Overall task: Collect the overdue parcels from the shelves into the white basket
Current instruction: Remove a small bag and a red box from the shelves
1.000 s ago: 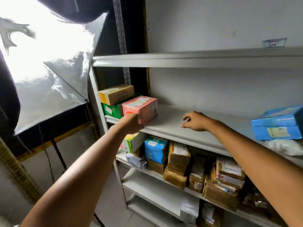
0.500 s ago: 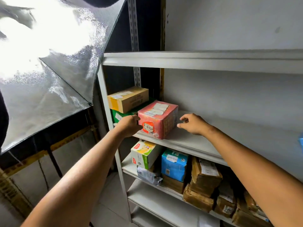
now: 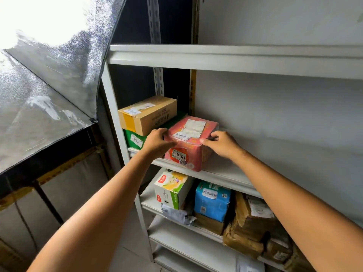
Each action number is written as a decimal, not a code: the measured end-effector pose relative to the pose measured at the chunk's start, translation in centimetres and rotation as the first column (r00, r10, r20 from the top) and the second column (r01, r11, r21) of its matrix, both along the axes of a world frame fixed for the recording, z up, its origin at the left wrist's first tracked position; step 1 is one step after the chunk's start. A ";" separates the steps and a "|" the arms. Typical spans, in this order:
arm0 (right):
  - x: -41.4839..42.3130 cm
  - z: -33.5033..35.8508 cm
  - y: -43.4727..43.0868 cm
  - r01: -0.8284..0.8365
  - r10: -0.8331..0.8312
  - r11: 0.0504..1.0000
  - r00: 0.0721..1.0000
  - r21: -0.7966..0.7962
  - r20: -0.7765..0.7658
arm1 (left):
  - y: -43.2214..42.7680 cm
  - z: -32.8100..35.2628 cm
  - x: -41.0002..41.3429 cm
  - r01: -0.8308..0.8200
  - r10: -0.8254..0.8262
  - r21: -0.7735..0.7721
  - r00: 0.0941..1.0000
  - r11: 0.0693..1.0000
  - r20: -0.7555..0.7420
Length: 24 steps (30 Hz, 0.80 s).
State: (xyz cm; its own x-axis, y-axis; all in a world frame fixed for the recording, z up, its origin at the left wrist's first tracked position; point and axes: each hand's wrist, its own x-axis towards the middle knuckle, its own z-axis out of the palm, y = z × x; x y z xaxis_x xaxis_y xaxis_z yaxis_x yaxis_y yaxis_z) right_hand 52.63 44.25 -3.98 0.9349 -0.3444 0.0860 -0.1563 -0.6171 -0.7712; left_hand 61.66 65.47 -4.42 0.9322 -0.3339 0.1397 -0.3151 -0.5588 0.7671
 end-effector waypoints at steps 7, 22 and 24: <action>-0.8 -0.7 -2.1 0.011 -0.021 0.936 1.000 0.352 0.024 | -1.1 -0.9 -1.5 0.018 -0.047 -0.225 0.991 0.974 -0.127; -1.5 -1.8 -4.1 -0.008 0.004 0.852 1.000 0.523 0.010 | -3.7 -0.9 -3.8 -0.072 -0.072 -0.378 0.932 0.923 -0.355; -1.5 -1.9 -4.0 -0.012 -0.006 0.849 0.999 0.527 0.032 | -3.5 -0.9 -3.6 -0.069 -0.082 -0.389 0.930 0.919 -0.359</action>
